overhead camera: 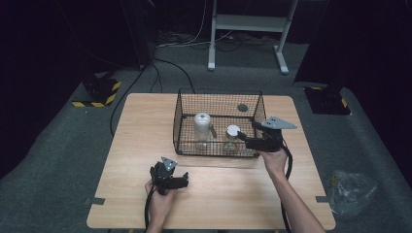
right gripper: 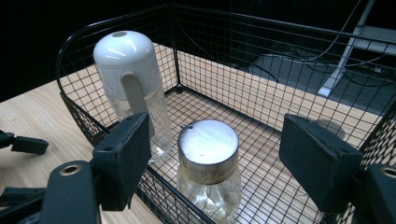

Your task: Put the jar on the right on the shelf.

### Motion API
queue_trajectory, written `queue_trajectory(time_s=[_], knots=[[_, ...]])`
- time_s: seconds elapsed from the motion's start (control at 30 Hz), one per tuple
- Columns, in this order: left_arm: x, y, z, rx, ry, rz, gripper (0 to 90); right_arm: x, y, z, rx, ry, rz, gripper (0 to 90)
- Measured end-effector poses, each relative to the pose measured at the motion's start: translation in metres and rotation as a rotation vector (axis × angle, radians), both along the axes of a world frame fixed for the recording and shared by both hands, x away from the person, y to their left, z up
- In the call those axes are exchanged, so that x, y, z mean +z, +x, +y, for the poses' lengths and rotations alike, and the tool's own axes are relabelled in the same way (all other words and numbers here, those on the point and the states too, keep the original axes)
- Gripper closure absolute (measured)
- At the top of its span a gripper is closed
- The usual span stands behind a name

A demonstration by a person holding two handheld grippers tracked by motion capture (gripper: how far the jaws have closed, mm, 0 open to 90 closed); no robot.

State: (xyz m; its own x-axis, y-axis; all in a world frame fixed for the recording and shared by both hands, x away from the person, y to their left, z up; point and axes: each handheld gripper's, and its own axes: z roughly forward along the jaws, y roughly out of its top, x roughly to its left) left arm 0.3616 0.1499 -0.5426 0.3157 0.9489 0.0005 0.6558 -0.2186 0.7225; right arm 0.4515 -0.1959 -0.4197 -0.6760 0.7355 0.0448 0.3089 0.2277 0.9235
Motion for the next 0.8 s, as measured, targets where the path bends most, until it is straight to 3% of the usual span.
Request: queue_trajectory(time_s=[0.8], knots=[[0.000, 0.000, 0.000, 0.000, 0.000, 0.000, 7.8, 0.004, -0.022, -0.024, 0.007, 0.043, -0.027, 25.2]])
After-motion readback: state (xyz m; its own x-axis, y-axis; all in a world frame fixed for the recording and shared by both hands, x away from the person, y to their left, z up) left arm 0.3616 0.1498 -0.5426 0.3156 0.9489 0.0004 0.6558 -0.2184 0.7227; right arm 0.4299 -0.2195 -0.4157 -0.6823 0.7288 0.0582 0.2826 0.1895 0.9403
